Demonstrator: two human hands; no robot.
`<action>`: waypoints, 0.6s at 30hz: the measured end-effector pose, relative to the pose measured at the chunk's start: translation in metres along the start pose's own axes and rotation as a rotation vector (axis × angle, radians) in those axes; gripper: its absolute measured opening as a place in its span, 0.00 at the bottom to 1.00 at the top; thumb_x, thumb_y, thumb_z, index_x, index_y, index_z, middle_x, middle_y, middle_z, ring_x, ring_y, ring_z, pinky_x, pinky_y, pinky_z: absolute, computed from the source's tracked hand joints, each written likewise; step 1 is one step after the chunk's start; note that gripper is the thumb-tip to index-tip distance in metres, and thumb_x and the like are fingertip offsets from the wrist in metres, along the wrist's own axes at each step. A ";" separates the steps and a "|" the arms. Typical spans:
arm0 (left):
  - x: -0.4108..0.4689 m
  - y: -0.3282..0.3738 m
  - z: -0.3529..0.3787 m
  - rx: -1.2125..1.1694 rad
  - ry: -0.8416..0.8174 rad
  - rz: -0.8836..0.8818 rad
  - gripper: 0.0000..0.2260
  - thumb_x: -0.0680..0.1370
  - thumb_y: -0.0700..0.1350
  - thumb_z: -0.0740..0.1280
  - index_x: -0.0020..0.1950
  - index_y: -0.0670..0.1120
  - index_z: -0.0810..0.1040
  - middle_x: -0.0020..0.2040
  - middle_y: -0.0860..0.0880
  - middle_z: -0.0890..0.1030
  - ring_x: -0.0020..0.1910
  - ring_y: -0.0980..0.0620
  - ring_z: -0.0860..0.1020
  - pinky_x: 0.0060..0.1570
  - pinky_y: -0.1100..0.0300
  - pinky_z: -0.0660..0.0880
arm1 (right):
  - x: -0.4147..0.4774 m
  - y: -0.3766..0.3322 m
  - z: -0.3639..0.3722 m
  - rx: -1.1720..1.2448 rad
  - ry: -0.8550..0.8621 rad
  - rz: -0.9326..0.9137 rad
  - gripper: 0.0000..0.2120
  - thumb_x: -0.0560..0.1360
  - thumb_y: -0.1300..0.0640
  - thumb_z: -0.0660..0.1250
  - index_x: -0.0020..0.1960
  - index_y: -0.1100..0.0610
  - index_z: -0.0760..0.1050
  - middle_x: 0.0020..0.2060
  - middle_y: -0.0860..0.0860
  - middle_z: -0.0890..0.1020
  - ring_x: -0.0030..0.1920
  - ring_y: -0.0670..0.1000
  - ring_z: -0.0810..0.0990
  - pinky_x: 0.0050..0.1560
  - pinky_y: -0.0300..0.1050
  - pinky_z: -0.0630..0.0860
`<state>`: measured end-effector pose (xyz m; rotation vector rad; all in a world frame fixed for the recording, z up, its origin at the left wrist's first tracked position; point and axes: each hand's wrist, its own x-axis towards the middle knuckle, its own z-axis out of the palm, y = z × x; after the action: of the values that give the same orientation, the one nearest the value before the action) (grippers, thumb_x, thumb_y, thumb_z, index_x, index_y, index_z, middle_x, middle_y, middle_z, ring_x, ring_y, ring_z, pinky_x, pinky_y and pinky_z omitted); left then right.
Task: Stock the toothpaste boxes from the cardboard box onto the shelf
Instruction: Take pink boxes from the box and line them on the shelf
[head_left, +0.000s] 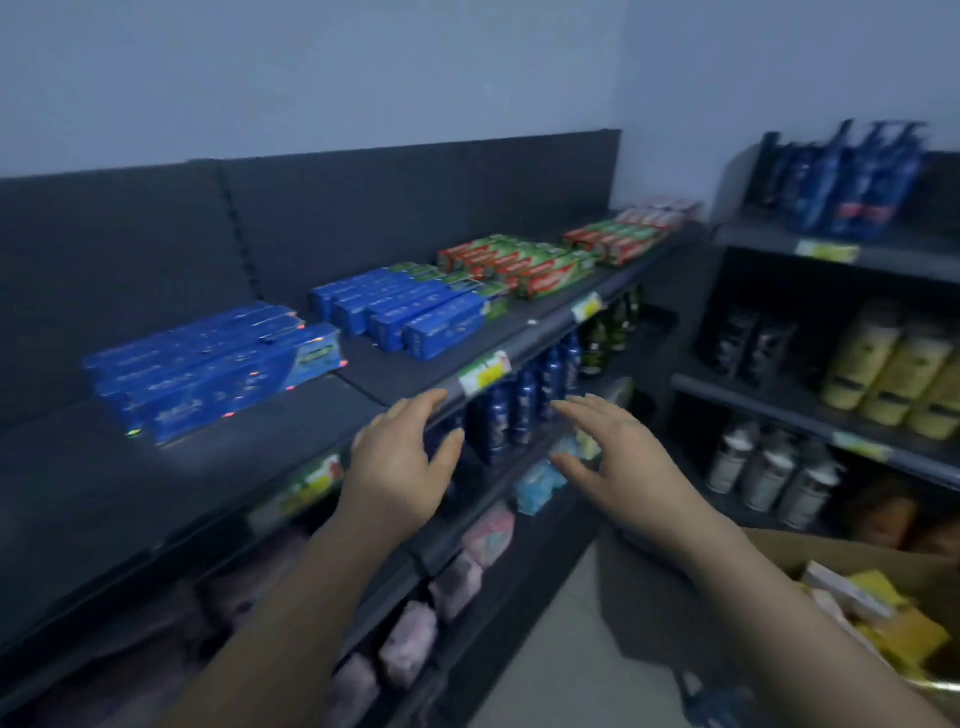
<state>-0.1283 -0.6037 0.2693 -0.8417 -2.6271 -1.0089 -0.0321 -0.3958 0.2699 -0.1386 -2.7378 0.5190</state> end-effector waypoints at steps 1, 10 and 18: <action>0.005 0.017 0.021 -0.018 -0.036 0.031 0.21 0.79 0.53 0.62 0.71 0.49 0.69 0.65 0.50 0.75 0.64 0.48 0.73 0.64 0.48 0.69 | -0.012 0.024 -0.011 -0.017 -0.002 0.037 0.27 0.77 0.49 0.65 0.74 0.51 0.65 0.72 0.48 0.68 0.73 0.49 0.62 0.73 0.42 0.56; 0.015 0.163 0.207 -0.148 -0.315 0.177 0.19 0.78 0.50 0.64 0.68 0.49 0.72 0.63 0.50 0.77 0.62 0.50 0.75 0.62 0.51 0.71 | -0.128 0.213 -0.080 -0.106 0.011 0.428 0.24 0.75 0.52 0.69 0.70 0.55 0.70 0.65 0.52 0.75 0.67 0.53 0.71 0.66 0.42 0.64; 0.024 0.217 0.334 -0.138 -0.607 0.202 0.19 0.79 0.52 0.63 0.70 0.51 0.70 0.64 0.52 0.75 0.63 0.51 0.74 0.63 0.50 0.70 | -0.203 0.328 -0.090 -0.092 -0.006 0.768 0.24 0.74 0.53 0.69 0.69 0.55 0.71 0.64 0.52 0.77 0.63 0.53 0.74 0.58 0.42 0.67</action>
<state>-0.0184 -0.2395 0.1483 -1.6318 -2.8688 -1.0088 0.1992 -0.0930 0.1617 -1.2329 -2.6346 0.5711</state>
